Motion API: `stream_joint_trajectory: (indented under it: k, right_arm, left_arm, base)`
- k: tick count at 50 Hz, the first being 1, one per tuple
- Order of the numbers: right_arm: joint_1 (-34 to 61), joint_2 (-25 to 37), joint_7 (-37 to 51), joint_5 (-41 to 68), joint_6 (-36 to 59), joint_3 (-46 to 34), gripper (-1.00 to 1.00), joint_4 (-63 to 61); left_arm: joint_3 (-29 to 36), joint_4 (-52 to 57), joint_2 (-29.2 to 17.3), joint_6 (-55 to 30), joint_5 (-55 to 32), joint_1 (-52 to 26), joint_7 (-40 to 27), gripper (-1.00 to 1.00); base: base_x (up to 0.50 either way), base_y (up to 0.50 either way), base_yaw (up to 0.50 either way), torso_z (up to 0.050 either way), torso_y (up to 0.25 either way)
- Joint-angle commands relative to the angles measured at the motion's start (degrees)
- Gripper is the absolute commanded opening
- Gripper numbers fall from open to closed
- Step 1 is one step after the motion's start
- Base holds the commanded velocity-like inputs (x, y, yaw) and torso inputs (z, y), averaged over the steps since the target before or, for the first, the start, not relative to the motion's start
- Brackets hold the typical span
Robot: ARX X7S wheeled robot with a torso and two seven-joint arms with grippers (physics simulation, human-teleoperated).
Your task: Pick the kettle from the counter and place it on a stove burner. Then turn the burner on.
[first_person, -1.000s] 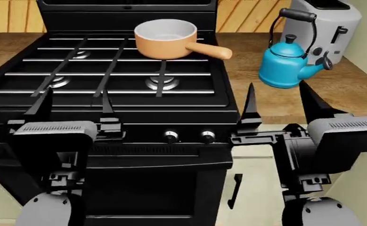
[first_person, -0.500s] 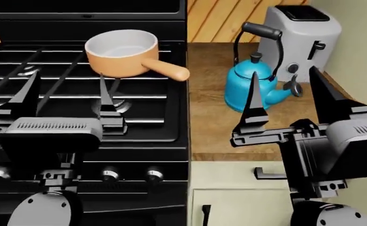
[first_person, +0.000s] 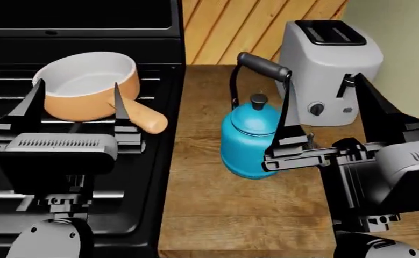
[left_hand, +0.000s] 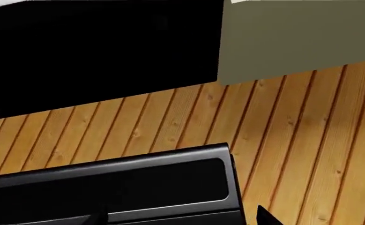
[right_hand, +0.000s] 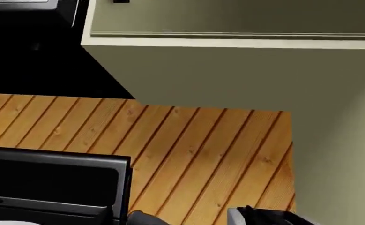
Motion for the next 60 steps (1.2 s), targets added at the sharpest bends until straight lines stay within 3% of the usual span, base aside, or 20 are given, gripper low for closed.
stream_joint_trajectory:
  k: [1, 6, 10, 13, 21, 27, 35, 43, 60]
  right_arm:
    - [0.0, 0.0, 0.3, 1.4, -0.5, 0.2, 1.00, -0.3]
    - [6.4, 0.7, 0.5, 7.1, 10.1, 2.9, 1.00, -1.8]
    - [20.2, 3.0, 0.9, 11.5, 27.0, 3.5, 1.00, -0.9]
    - [29.8, 4.8, -0.9, 13.7, 34.4, 2.4, 1.00, 2.3]
    - [48.5, 7.6, -6.3, 18.1, 46.0, -2.4, 1.00, 12.7]
    - [55.2, 7.7, -10.3, 21.5, 51.6, -3.8, 1.00, 18.3]
    - [58.5, 7.9, -13.0, 26.5, 56.8, -5.6, 1.00, 22.9]
    - [57.3, 9.7, -9.4, 33.7, 56.4, -6.5, 1.00, 27.8]
    - [51.6, 10.9, -8.3, 31.0, 48.6, -10.0, 1.00, 34.7]
  left_arm:
    - [0.0, 0.0, -0.3, -0.4, -1.2, -0.1, 0.0, 1.00]
    - [-0.2, -0.5, -0.4, -0.3, -1.8, -0.3, 0.1, 1.00]
    - [-0.1, -0.7, -0.6, -0.3, -2.1, -0.4, 0.1, 1.00]
    - [0.0, -0.7, -0.7, -0.3, -2.2, -0.4, 0.0, 1.00]
    - [-0.2, -0.2, -1.0, -0.7, -2.8, -0.5, -0.1, 1.00]
    - [-0.7, 0.6, -1.3, -1.0, -3.4, -0.5, -0.3, 1.00]
    - [-1.4, 1.6, -1.6, -1.4, -4.1, -0.4, -0.6, 1.00]
    - [-1.5, 2.3, -1.8, -1.9, -4.5, -0.5, -0.9, 1.00]
    - [-1.0, 2.1, -2.2, -1.9, -4.9, -0.6, -1.4, 1.00]
  base:
    - [0.50, 0.00, 0.00, 0.000, 0.000]
    - [0.05, 0.00, 0.00, 0.000, 0.000]
    - [0.00, 0.00, 0.00, 0.000, 0.000]
    - [0.00, 0.00, 0.00, 0.000, 0.000]
    - [0.00, 0.00, 0.00, 0.000, 0.000]
    - [0.00, 0.00, 0.00, 0.000, 0.000]
    - [0.00, 0.00, 0.00, 0.000, 0.000]
    - [0.00, 0.00, 0.00, 0.000, 0.000]
    - [0.00, 0.00, 0.00, 0.000, 0.000]
